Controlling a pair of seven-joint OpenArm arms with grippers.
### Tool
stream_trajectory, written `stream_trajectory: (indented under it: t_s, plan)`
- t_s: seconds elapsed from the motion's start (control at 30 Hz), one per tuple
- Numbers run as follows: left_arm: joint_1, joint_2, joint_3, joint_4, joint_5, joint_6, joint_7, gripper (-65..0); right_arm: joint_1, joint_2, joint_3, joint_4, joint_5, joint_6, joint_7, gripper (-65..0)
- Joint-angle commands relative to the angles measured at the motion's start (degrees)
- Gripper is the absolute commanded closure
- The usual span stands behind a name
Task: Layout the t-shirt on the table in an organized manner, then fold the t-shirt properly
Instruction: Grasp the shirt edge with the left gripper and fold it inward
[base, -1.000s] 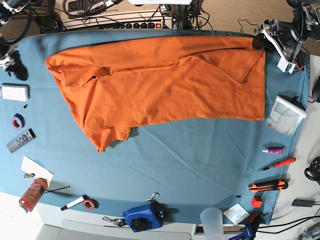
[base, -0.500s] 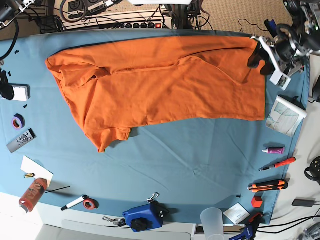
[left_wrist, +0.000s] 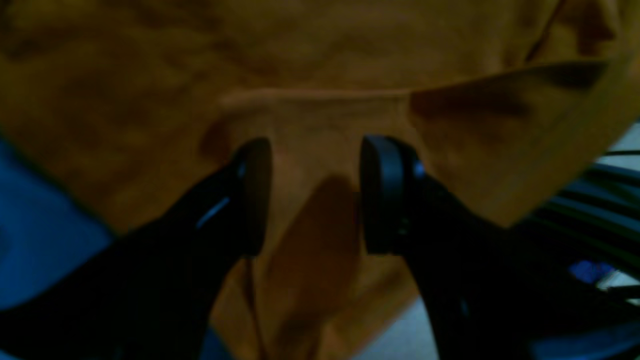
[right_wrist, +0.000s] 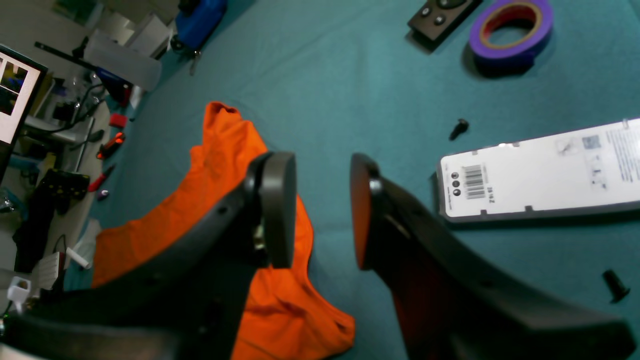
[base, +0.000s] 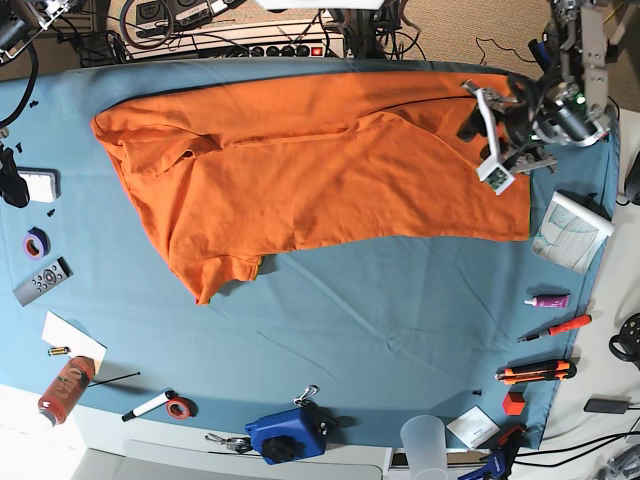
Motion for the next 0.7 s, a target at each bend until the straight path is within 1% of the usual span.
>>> stream_trajectory:
  t_s: [0.0, 0.1, 0.17, 0.23, 0.33, 0.37, 0.53, 0.67]
  plan:
    - [-0.9, -0.8, -0.2, 0.2, 1.1, 1.3, -1.2, -29.4, 0.5, 1.9, 0.3, 0.9, 1.6, 0.1, 1.0, -19.1]
    - [-1.3, -0.8, -0.2, -0.3, 2.5, 3.1, -1.0, -29.4, 0.5, 1.9, 0.3, 0.9, 1.6, 0.1, 1.0, -19.1]
    - [-1.3, -0.8, -0.2, -0.3, 2.5, 3.0, -0.9, -26.9, 0.5, 1.9, 0.3, 0.9, 1.6, 0.1, 1.0, -19.1]
    - [-1.3, -0.8, -0.2, -0.3, 2.5, 3.0, -0.6, -19.6, 0.5, 1.9, 0.3, 0.9, 1.6, 0.1, 1.0, -19.1]
    - [-1.3, -0.8, -0.2, -0.3, 2.2, 3.0, -0.6, -3.5, 0.5, 1.9, 0.3, 0.9, 1.6, 0.1, 1.0, -19.1]
    - [-1.3, -0.8, -0.2, -0.3, 2.3, 3.0, -0.6, 0.0, 0.5, 1.9, 0.3, 0.9, 1.6, 0.1, 1.0, -19.1]
    - [-1.3, -0.8, -0.2, -0.2, 2.3, 3.3, 1.0, 0.0, 0.5, 1.9, 0.3, 0.9, 1.6, 0.1, 1.0, -19.1]
    - [-1.3, -0.8, -0.7, 0.9, 2.3, 7.9, 1.5, 0.0, 0.5, 1.9, 0.3, 0.9, 1.6, 0.1, 1.0, -19.1]
